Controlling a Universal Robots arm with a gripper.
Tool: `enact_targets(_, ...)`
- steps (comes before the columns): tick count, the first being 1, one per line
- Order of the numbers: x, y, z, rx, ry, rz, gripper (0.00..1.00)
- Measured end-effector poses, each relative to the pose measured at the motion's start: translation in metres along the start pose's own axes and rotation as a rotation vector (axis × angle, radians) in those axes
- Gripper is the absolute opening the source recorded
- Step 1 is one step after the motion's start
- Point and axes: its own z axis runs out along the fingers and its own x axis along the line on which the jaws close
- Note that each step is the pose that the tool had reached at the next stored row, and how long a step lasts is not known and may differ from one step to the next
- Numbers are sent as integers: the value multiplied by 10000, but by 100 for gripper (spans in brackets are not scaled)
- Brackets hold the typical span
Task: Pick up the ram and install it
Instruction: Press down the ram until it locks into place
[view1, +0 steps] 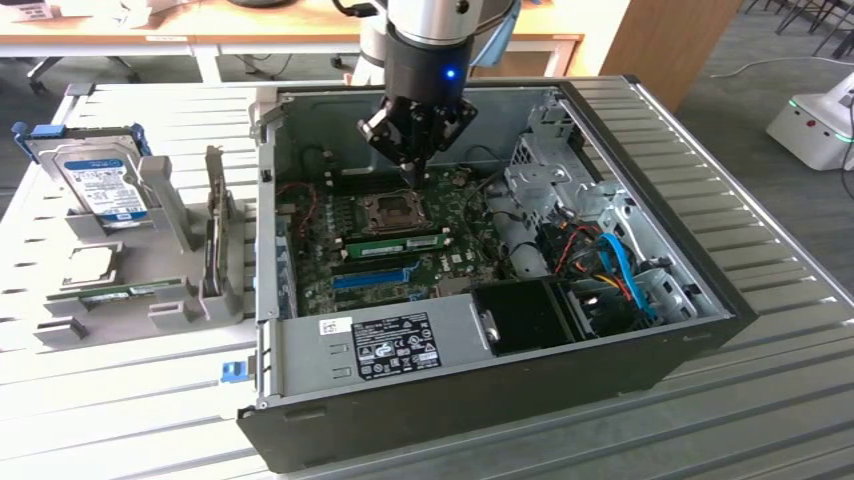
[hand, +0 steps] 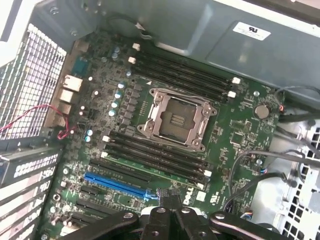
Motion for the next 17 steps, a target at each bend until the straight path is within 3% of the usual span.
enact_targets(17, 0, 0, 4, 2, -77, 1694, 11)
